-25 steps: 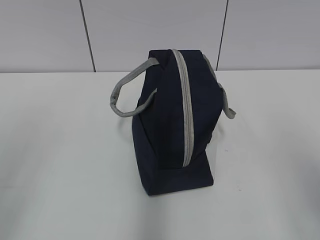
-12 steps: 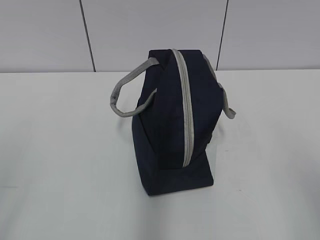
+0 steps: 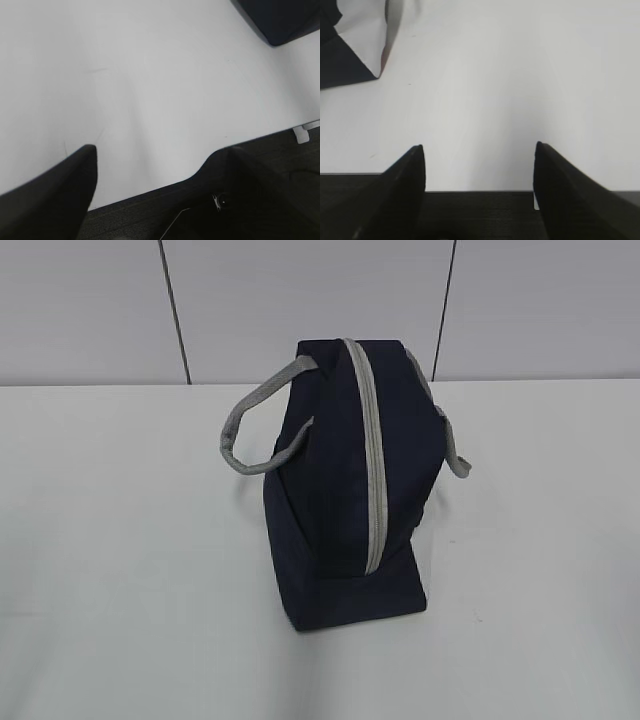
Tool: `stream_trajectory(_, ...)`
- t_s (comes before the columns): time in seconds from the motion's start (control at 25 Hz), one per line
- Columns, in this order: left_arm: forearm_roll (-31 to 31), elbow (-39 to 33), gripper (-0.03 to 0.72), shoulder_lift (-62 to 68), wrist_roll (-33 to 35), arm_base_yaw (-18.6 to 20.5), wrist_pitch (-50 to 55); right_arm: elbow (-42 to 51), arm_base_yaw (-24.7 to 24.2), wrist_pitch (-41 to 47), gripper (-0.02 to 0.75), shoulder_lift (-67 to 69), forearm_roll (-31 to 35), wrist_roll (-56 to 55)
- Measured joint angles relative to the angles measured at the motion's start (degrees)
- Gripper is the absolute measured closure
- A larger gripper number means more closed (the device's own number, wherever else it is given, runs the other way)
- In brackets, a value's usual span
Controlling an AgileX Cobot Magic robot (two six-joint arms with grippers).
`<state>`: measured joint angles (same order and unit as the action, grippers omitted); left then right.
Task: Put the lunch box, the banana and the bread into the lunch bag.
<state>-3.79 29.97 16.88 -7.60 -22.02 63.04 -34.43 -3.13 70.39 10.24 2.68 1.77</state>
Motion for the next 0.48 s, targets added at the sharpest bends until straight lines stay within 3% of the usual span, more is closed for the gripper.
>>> stream_trajectory(0.48, 0.00, 0.00, 0.159, 0.00, 3.13, -0.28, -0.12, 5.70, 0.00, -4.08, 0.222, -1.28, -1.53, -0.23)
